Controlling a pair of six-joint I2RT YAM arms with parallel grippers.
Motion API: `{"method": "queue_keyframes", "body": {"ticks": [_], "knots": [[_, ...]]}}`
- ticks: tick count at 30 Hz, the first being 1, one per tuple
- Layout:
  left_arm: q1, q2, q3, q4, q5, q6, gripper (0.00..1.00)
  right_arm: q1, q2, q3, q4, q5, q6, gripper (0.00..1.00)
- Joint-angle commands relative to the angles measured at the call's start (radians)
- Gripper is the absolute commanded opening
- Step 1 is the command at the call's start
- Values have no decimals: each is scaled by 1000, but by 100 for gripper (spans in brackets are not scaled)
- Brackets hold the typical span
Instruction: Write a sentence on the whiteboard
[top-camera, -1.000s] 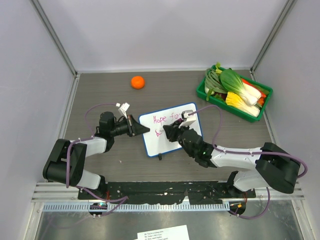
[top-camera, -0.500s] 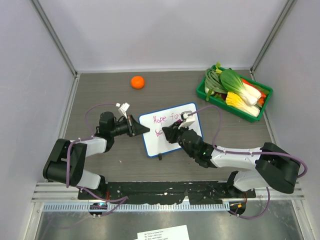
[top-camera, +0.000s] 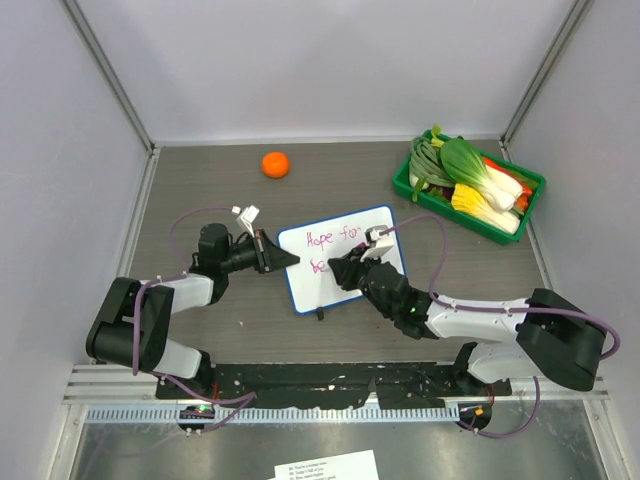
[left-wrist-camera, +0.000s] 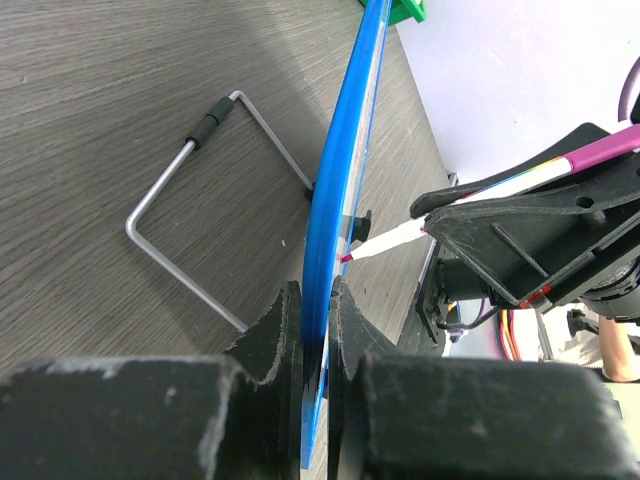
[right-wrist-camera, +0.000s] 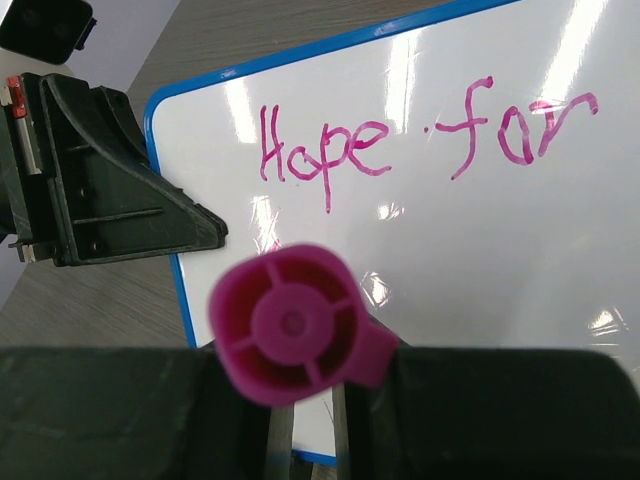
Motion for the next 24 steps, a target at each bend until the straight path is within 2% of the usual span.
{"method": "queue_keyframes", "body": {"ticks": [1,12,24], "knots": [[-8,39,-21,-149,-155,125,0,-1,-26,-18,-48,45,-1,1],[-8,37,-21,-151,-158,125,0,-1,-75,2,-76,90,-31,1],[-8,36,-19,-152,-158,127,0,-3,-109,48,-31,78,-50,1]]}}
